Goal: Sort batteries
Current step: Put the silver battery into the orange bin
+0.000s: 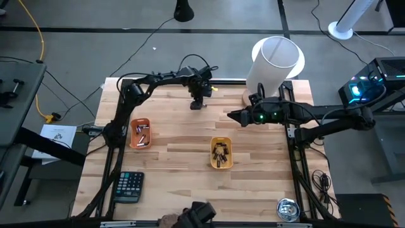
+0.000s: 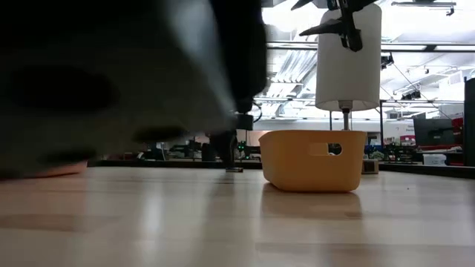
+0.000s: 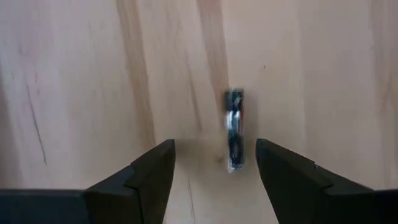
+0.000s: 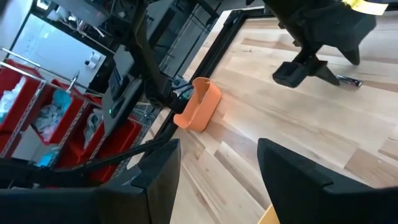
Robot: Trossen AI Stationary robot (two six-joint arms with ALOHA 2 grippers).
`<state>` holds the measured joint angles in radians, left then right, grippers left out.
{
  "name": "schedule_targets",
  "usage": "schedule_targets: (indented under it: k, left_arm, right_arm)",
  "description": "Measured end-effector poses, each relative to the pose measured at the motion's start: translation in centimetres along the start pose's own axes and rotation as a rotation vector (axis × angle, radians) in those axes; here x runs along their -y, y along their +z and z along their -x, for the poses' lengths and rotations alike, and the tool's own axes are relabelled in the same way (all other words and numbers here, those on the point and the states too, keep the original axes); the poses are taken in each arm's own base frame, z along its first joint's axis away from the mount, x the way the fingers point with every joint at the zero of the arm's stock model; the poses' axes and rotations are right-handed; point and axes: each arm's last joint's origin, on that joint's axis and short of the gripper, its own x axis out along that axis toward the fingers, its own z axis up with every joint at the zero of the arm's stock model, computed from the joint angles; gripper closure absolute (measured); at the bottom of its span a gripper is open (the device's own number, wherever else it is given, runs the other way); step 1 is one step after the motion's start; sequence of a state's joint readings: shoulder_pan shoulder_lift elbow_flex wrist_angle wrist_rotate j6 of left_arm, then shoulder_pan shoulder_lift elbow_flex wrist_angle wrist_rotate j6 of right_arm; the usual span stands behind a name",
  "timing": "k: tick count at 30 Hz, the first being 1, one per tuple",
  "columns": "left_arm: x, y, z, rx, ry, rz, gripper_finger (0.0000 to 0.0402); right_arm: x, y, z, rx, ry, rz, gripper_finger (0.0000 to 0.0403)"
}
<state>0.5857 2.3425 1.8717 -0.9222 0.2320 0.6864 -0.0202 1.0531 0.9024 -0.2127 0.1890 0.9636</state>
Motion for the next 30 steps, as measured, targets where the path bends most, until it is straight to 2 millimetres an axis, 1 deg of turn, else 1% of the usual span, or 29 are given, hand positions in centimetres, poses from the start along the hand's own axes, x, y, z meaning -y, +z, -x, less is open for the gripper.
schedule_targets:
  k: [3,7,10,12,14,16,17,19,21,25,26,28,30]
  left_arm:
    - [0.9,0.8,-0.5,-0.021,0.024,-0.028,0.0203]
    - [1.8,1.4,-1.1,-0.078,0.118,-0.007,0.0227]
    - [2.3,1.7,-1.1,-0.115,0.175,0.005,0.025]
    - [2.8,2.0,-1.3,-0.144,0.219,0.022,0.0283]
    - [2.9,2.0,-1.0,-0.16,0.239,0.061,0.0329]
    - [2.5,1.5,-0.9,-0.163,0.202,0.113,0.0349]
    - [2.4,1.2,-0.4,-0.164,0.186,0.133,0.0363]
    - [2.5,0.6,0.8,-0.204,0.18,0.177,0.0386]
    - [2.2,0.5,3.0,-0.146,0.206,0.237,0.0388]
    - [2.6,-0.1,9.7,-0.013,0.26,0.371,0.0395]
    - [3.0,-0.5,10.9,0.018,0.266,0.409,0.0395]
    - [4.4,-1.6,13.1,0.046,0.274,0.477,0.0397]
    - [6.6,-2.8,14.8,0.082,0.281,0.529,0.0398]
  right_arm:
    - [-0.1,-0.2,0.0,0.008,-0.01,0.006,0.0194]
    - [-0.1,-0.3,0.1,0.016,-0.019,0.011,0.0194]
    - [-0.1,-0.3,0.1,0.016,-0.019,0.012,0.0194]
    - [-0.1,-0.3,0.1,0.017,-0.019,0.019,0.0194]
    - [-0.1,-0.3,0.1,0.017,-0.02,0.034,0.0194]
    - [-0.1,-0.3,0.1,0.017,-0.02,0.037,0.0194]
    - [-0.1,-0.3,0.1,0.017,-0.02,0.044,0.0194]
    - [-0.1,-0.2,0.1,0.018,-0.019,0.058,0.0194]
    - [-0.1,-0.2,0.1,0.02,-0.017,0.072,0.0194]
    - [-0.2,-0.1,0.4,0.028,-0.006,0.097,0.0194]
    - [-0.3,0.0,0.5,0.031,-0.001,0.106,0.0194]
    - [-0.3,0.1,0.7,0.036,0.004,0.122,0.0194]
    - [-0.3,0.1,0.8,0.039,0.008,0.134,0.0194]
